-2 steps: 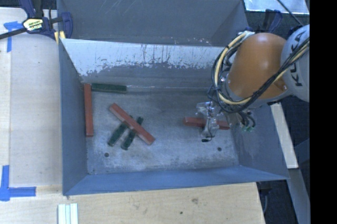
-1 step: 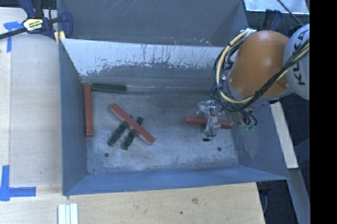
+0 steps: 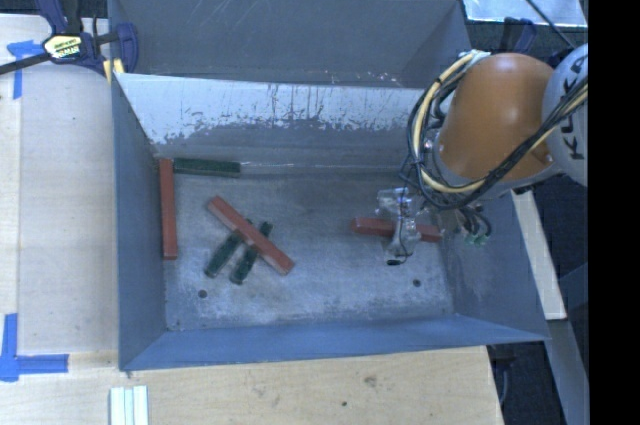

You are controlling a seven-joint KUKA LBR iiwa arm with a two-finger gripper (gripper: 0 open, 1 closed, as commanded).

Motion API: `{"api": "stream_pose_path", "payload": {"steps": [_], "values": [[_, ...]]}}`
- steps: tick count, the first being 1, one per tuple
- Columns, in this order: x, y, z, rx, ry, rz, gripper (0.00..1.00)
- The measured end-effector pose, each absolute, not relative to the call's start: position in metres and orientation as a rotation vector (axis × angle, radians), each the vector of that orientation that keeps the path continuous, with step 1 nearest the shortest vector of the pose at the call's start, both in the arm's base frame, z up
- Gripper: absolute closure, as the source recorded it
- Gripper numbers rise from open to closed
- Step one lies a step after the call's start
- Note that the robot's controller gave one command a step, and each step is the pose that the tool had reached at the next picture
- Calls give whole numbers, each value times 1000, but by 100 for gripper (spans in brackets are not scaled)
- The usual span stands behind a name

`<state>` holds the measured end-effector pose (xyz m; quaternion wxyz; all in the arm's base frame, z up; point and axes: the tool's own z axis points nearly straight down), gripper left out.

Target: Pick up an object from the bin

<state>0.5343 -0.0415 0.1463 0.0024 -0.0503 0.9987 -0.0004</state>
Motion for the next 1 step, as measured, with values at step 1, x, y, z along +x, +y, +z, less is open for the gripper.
{"api": "stream_pose_path", "payload": {"steps": [1], "values": [[534,-42,155,-157,3134,-1,100]]}}
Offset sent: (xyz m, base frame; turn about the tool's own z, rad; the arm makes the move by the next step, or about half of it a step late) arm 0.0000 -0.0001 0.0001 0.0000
